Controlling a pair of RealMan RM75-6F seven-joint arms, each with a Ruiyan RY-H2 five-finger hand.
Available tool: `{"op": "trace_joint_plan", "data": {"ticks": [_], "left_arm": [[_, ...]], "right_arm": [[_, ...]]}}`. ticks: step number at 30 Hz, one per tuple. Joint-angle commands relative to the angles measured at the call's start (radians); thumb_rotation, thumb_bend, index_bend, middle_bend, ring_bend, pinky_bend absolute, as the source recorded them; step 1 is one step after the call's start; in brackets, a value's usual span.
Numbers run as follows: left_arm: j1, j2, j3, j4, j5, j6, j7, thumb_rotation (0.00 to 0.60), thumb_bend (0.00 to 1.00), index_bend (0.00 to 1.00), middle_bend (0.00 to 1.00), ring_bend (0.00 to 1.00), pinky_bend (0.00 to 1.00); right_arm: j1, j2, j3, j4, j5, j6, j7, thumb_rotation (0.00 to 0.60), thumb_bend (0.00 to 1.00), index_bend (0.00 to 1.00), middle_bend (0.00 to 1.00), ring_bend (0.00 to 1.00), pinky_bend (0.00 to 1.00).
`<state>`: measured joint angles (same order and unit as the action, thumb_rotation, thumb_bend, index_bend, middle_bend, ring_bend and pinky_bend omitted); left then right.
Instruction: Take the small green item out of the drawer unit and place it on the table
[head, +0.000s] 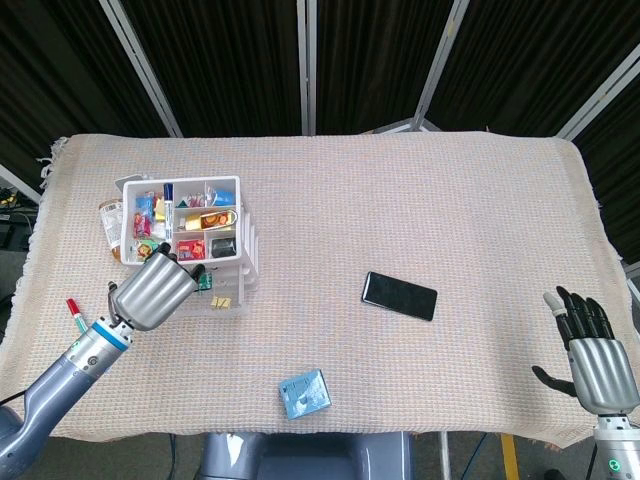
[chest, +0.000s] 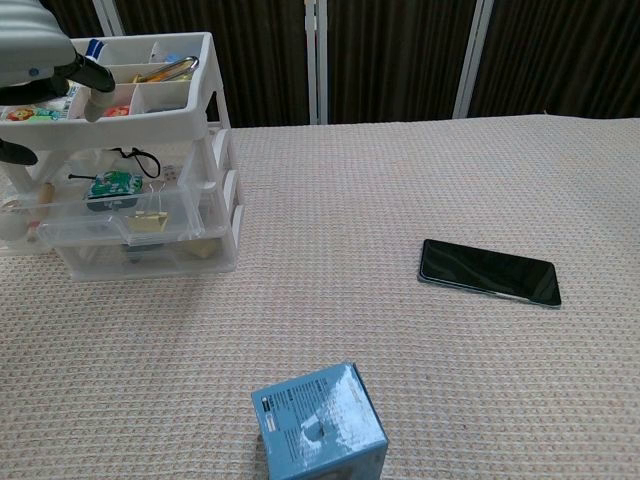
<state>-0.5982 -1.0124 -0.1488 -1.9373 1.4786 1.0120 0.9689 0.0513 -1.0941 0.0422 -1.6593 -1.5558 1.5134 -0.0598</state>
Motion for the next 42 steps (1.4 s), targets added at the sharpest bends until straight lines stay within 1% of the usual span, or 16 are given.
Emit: {"op": "trace_joint_plan", "data": {"ticks": [1,10,17,22,32,42], "left_arm": [[-0.021,-0.027,0.011,0.007,-0.037,-0.025,0.053,0.600,0.04,0.43,0.85,0.74,0.59],[-0.058,-0.071,0.033,0.030,-0.097,-0.062,0.137,0.600,0.04,0.43,0.85,0.74,0.59],[-0.088,-0.082,0.062,0.059,-0.083,-0.080,0.182,0.600,0.04,0.44,0.85,0.74,0.59],[-0.096,-0.093,0.076,0.088,-0.065,-0.076,0.183,0.600,0.04,0.44,0.85,0.74,0.59],[-0.112,-0.122,0.070,0.125,-0.085,-0.064,0.166,0.600,0.04,0.36,0.85,0.74,0.59],[-0.125,-0.144,0.081,0.136,-0.117,-0.074,0.195,0.600,0.05,0.36,0.85,0.74,0.59]], "right_arm": [[0.000,0.001,0.001,0.000,0.001,0.000,0.003,0.600,0.02,0.00,0.00,0.00,0.00],[-0.001,0.009,0.004,-0.001,0.004,0.002,0.023,0.600,0.02,0.00,0.00,0.00,0.00],[0.000,0.009,0.004,0.001,0.003,0.003,0.027,0.600,0.02,0.00,0.00,0.00,0.00],[0.000,0.009,0.005,0.001,0.005,0.003,0.030,0.600,0.02,0.00,0.00,0.00,0.00],[0.001,0.009,0.005,0.000,0.002,0.003,0.035,0.600,0.02,0.00,0.00,0.00,0.00],[0.001,0.013,0.007,-0.001,-0.001,0.008,0.052,0.600,0.02,0.00,0.00,0.00,0.00]]}}
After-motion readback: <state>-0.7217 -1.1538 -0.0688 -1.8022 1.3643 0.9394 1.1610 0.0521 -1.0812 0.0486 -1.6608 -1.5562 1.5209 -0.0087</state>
